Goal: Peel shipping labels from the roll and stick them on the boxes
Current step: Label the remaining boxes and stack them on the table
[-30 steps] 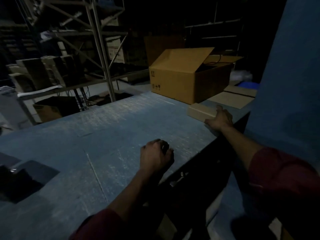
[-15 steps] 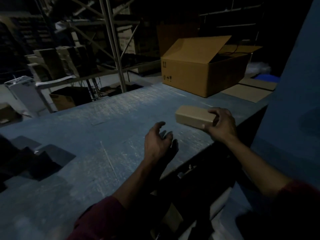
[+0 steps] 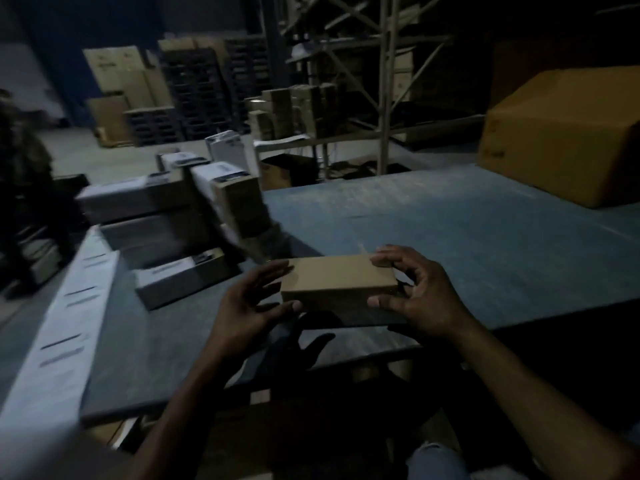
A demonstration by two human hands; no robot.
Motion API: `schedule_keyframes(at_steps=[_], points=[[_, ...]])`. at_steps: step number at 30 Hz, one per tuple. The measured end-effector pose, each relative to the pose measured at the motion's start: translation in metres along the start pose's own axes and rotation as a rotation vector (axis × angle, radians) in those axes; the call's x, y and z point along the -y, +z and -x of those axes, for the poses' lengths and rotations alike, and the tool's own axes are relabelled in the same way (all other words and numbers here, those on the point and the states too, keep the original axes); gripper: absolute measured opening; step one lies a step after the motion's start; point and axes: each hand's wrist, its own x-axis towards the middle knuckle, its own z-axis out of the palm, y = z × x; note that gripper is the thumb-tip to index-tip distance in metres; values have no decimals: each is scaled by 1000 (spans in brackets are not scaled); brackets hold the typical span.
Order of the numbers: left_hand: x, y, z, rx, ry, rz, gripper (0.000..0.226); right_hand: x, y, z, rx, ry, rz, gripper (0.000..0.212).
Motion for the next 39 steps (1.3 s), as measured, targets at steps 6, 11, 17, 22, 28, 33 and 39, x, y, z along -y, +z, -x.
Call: schedule_keyframes(at_steps=[6, 11, 17, 22, 28, 33, 39], points=[[11, -95, 62, -281, 43, -198, 41, 32, 109, -15, 172, -64, -92, 61], [16, -130, 97, -383, -12, -211, 38, 47, 158, -25, 315, -63, -46, 63], [20, -132, 108, -434, -112, -59, 34, 46, 181, -25, 415, -2, 55, 68], [23, -139, 108, -409, -113, -136, 29, 51, 176, -23, 423, 11, 79, 54], [18, -150, 94, -425, -199, -465, 40, 75, 170, -40, 300, 229, 72, 45], [6, -137, 73, -472, -337, -596, 86, 93, 180, -49, 265, 470, 307, 90], [5, -136, 60, -410, -442, -735, 88, 95, 178, -51, 384, 485, 466, 81]])
